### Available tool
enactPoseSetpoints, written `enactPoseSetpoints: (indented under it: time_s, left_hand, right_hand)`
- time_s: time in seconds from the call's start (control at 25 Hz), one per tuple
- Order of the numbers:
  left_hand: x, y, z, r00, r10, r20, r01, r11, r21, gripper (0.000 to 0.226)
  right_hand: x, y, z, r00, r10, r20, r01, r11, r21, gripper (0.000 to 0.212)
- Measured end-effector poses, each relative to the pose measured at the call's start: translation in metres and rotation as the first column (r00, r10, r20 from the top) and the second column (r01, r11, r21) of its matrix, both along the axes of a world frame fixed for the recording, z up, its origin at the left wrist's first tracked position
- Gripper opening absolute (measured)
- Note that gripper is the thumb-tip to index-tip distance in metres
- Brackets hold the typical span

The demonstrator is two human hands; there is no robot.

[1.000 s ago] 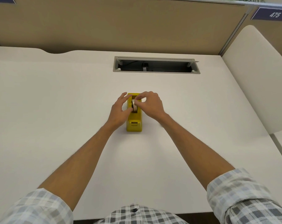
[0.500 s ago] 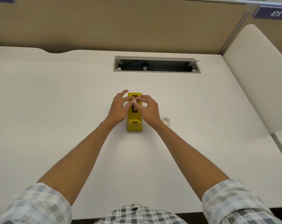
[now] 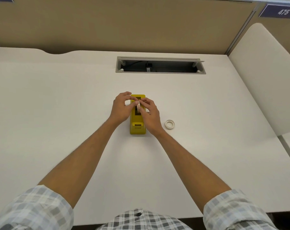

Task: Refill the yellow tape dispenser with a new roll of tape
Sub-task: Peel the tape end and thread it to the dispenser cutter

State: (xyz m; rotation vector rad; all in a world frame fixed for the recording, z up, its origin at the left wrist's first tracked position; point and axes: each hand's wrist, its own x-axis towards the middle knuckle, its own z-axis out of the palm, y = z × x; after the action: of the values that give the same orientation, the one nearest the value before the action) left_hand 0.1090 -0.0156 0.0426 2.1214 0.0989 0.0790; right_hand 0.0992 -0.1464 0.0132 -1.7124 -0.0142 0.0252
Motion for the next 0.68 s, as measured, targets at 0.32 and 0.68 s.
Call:
enactPoseSetpoints:
  time_s: [0.32, 0.68]
  left_hand:
    - [0.0028, -0.0007, -0.0024, 1.000, 0.013, -0.009, -0.012, 0.997, 0.076, 0.028]
    - [0.0039, 0.0005, 0.0015, 0.999, -0.027, 0.029, 0.024, 0.996, 0.089, 0.023]
  right_hand:
    - [-0.0019, 0.0002, -0.0022, 1.000, 0.004, 0.002, -0.004, 1.000, 0.030, 0.031]
    - [-0.0023, -0.0013, -0.0030, 1.000, 0.024, 0.006, -0.025, 0.999, 0.042, 0.032]
